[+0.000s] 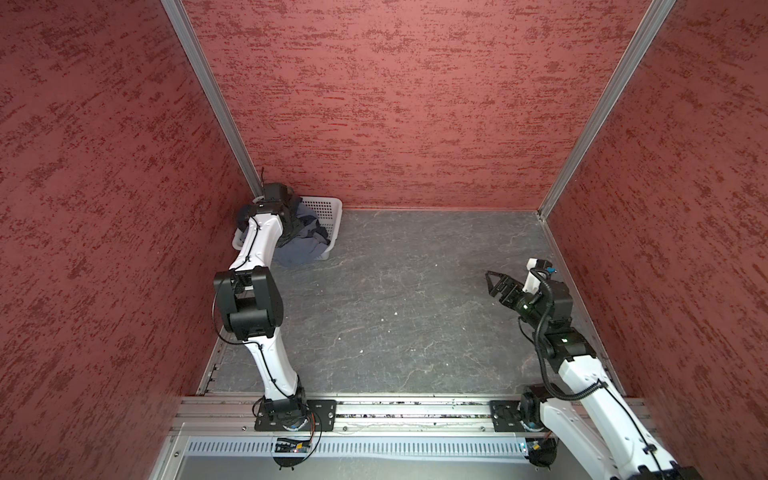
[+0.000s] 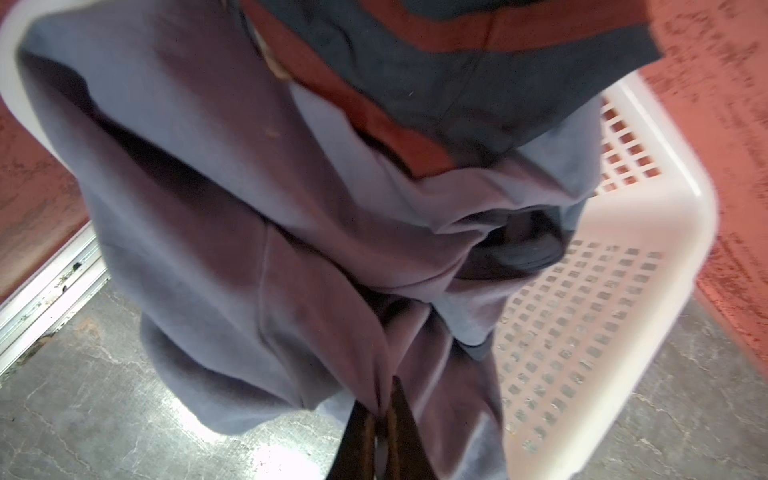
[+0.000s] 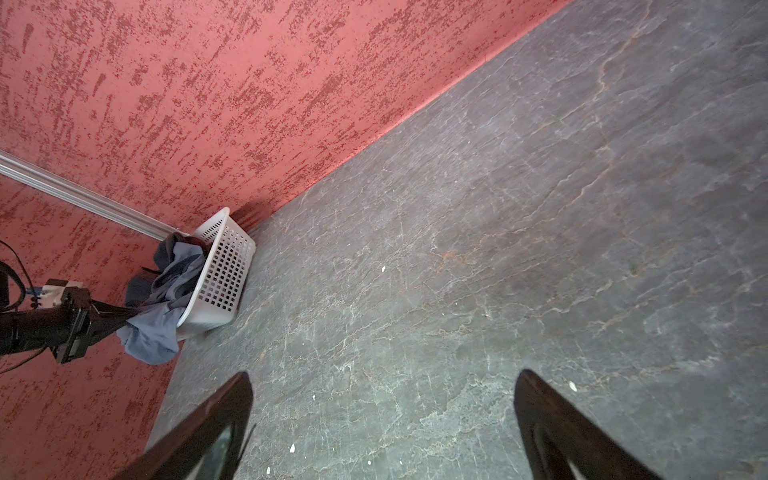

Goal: Fold and stack the tank tops
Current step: 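Grasp the blue-grey tank top with the left gripper and lift it high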

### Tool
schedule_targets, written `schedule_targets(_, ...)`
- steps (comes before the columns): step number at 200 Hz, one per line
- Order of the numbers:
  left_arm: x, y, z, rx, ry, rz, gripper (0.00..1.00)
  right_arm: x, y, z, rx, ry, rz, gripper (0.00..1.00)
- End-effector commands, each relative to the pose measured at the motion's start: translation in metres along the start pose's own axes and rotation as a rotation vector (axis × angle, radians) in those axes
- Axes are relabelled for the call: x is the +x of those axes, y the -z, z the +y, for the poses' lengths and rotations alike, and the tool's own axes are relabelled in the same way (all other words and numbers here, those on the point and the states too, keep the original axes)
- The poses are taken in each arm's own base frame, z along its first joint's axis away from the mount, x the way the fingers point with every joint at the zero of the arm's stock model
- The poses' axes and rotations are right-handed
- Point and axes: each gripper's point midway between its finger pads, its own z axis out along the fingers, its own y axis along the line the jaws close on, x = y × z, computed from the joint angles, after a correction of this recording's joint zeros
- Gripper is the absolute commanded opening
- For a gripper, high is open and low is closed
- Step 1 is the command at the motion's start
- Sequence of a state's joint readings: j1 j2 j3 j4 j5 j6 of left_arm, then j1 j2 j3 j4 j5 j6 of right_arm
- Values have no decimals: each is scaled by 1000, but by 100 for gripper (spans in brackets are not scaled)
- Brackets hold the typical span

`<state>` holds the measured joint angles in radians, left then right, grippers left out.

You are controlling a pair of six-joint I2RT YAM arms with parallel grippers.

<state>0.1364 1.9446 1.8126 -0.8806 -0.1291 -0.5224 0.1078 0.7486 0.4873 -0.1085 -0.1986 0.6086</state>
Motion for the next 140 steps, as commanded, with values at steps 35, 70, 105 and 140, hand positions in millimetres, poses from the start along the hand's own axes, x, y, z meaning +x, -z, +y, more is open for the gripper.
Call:
schedule_targets(35, -63, 129, -65, 237, -56, -256, 7, -5, 5, 5, -4, 7, -11, 99)
schedule_targets(70, -99, 213, -103, 429, -71, -424, 0, -2, 6, 3, -2, 1, -9, 99)
schedule_targets(105, -116, 292, -135, 625, -101, -563, 0, 2, 5, -1, 6, 0, -1, 99)
schedule_targets(140, -124, 360, -147, 818, -70, -670, 0, 3, 6, -1, 6, 2, 2, 99)
